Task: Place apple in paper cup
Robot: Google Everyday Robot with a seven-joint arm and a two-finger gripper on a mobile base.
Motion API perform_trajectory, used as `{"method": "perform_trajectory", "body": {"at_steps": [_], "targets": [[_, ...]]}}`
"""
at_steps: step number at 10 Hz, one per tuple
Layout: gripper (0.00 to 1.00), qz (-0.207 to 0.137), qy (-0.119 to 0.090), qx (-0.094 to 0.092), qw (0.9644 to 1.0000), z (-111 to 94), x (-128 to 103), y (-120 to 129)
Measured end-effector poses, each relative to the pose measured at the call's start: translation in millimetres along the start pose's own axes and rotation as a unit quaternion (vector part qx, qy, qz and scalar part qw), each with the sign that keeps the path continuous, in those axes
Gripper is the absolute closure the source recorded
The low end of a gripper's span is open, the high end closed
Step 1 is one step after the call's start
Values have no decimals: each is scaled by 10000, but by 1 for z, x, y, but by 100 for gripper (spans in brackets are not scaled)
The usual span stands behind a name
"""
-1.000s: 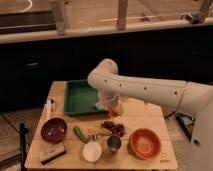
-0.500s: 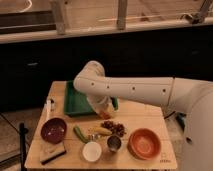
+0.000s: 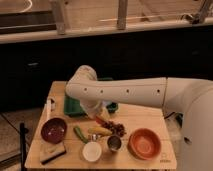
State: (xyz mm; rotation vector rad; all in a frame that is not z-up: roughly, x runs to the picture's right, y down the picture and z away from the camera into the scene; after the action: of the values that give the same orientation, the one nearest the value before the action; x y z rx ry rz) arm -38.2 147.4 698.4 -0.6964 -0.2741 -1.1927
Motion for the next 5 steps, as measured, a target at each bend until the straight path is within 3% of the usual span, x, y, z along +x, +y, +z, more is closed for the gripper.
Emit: {"method": "perform_trajectory", "body": {"at_steps": [5], "targets": [[99,-326,-88,81,9994,4,-24,-8]]}}
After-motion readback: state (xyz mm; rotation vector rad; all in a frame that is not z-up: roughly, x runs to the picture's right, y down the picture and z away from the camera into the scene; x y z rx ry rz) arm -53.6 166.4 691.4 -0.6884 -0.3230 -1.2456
